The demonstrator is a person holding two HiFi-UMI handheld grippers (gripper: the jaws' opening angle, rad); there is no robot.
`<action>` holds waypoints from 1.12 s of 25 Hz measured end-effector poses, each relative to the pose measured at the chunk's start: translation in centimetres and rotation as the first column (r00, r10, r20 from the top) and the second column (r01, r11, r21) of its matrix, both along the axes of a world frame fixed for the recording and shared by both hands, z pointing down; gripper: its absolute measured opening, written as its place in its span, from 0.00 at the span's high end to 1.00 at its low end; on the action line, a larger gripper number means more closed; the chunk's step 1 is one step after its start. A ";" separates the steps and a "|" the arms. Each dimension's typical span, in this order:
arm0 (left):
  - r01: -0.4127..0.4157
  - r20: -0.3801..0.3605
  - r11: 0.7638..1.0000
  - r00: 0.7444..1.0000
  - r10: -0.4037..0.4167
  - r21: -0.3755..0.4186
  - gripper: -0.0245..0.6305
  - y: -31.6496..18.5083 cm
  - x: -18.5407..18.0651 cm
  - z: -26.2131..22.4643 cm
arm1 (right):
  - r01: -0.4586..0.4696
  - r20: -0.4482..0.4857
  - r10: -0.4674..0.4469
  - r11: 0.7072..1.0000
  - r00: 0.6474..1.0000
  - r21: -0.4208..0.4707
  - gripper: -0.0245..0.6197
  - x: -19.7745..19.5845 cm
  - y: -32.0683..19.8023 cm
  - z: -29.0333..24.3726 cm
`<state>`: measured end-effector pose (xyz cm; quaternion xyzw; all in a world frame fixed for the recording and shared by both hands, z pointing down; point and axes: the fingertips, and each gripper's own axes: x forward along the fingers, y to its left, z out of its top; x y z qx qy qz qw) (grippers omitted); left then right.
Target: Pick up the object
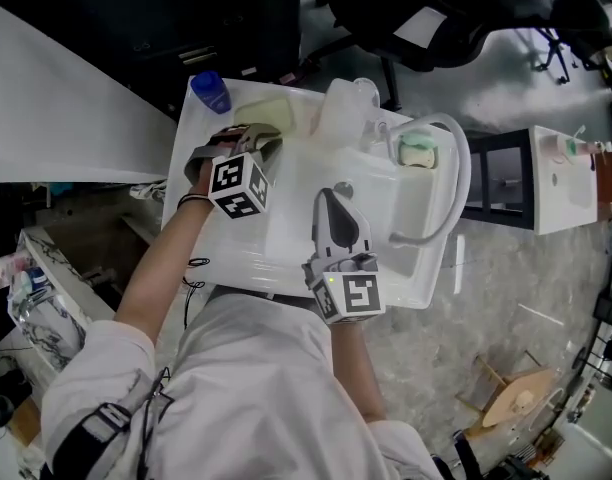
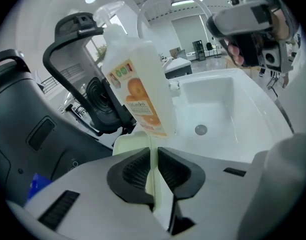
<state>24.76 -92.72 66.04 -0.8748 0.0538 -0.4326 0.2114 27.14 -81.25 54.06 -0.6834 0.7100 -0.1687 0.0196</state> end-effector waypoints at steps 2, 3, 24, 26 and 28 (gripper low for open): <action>0.017 -0.042 1.000 0.999 -0.018 -0.004 0.87 0.5 -0.4 -1.4 | -0.004 -0.007 0.004 1.000 1.000 0.004 0.95 -0.3 0.4 -0.5; 0.024 -0.060 1.000 0.998 -0.024 0.000 0.87 0.7 -0.6 -2.2 | 0.001 -0.016 -0.001 1.000 1.000 0.008 0.95 -0.5 0.6 -0.8; 0.186 -0.419 0.982 0.892 -0.170 -0.002 0.87 5.8 -8.1 -15.9 | -0.014 -0.062 0.020 0.995 0.998 0.094 0.95 -2.7 4.8 -6.3; 0.199 -0.445 0.980 0.879 -0.174 0.011 0.87 6.1 -9.0 -17.2 | -0.021 -0.064 0.028 0.994 0.998 0.108 0.95 -2.5 5.1 -6.9; 0.217 -0.470 0.976 0.864 -0.181 0.023 0.87 6.3 -10.0 -18.3 | -0.026 -0.060 0.033 0.993 0.998 0.114 0.95 -2.4 5.3 -7.2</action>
